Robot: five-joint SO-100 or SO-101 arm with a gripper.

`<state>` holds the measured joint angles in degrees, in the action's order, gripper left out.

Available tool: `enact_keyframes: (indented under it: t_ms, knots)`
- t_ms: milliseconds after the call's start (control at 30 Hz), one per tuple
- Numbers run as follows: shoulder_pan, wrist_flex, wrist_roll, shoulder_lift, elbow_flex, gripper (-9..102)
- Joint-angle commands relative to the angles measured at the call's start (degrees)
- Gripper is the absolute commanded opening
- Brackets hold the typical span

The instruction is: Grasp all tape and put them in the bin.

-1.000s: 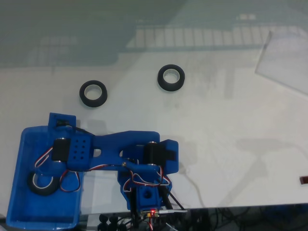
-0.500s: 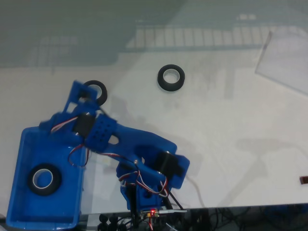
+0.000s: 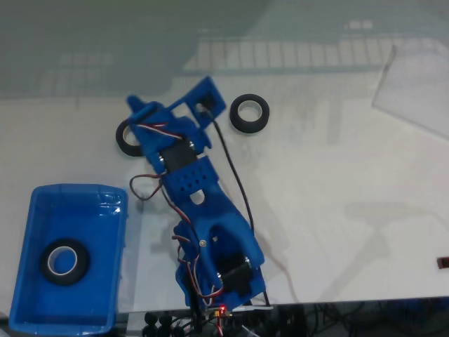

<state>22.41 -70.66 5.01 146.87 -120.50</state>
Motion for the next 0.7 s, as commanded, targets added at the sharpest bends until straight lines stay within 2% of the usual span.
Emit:
enact_keyframes:
  t_ms: [0,367,667]
  knots:
    - [-0.97,0.62,2.02,-0.09,-1.58,28]
    - [2.99,2.90,6.06,-19.86,-2.72,29]
    - [4.13,3.69,6.94,-36.74,6.59,29]
